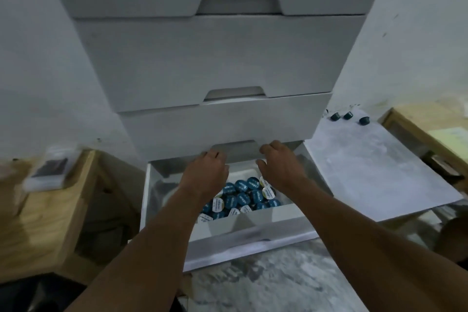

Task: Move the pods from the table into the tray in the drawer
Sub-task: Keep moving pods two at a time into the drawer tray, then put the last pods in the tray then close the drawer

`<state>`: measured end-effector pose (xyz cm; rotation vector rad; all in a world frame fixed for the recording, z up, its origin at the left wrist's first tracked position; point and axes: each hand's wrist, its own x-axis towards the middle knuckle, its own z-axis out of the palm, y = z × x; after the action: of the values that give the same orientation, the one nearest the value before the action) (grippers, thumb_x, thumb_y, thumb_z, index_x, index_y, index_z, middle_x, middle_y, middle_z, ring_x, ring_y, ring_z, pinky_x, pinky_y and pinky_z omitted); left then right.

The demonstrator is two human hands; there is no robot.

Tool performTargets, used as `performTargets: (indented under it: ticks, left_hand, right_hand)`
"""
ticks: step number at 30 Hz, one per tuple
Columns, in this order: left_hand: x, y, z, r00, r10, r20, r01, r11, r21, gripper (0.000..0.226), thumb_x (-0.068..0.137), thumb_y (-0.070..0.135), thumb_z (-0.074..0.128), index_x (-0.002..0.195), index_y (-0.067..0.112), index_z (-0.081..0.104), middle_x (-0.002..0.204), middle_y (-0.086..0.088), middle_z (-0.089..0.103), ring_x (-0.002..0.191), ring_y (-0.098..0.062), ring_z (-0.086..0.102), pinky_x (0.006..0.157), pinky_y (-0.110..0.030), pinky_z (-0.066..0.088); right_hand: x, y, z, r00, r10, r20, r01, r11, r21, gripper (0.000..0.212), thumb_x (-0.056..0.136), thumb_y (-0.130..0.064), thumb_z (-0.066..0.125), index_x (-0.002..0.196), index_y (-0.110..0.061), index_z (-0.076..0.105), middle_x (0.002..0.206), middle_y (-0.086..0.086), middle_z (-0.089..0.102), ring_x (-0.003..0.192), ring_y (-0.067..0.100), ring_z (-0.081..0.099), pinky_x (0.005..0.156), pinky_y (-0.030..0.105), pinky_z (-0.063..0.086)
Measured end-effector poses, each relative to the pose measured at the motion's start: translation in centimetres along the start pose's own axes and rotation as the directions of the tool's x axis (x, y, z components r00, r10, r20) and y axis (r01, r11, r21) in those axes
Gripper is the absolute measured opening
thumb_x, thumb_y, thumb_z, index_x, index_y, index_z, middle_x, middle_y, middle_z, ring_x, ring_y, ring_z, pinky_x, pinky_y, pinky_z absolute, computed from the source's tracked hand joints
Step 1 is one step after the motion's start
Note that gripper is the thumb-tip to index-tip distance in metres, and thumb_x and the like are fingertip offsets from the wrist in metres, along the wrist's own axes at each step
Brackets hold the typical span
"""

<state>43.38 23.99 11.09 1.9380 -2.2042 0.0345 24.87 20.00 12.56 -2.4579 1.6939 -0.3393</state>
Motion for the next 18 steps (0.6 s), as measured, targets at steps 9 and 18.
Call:
performTargets:
  ticks: [9,18]
  left_hand:
    - [3.7,11.8,-1.4,0.943,0.181,-0.28,-0.152,0.981,0.121,0.019,0.082,0.027,0.057,0.09,0.01,0.065,0.084,-0.008,0.064,0.071,-0.028,0.063,0.055,-0.033,0.051]
    - [5.8,27.6,-1.6,0.856,0.247,-0.455,-0.213,0.969,0.126,0.031,0.071,0.023,0.077,0.096,0.008,0.069,0.086,-0.007,0.071,0.077,-0.023,0.068,0.064,-0.029,0.055]
  right_hand:
    - [-4.3,10.1,-5.8,0.974,0.007,-0.225,-0.014,0.999,-0.031,0.031,0.092,-0.023,0.054,0.116,-0.004,0.057,0.115,0.016,0.058,0.103,0.034,0.054,0.087,0.04,0.046]
    - [-10.7,23.6,-11.7,0.951,0.064,-0.302,-0.083,0.995,-0.051,0.043,0.095,-0.037,0.05,0.129,-0.01,0.05,0.127,0.012,0.057,0.113,0.029,0.054,0.092,0.037,0.046]
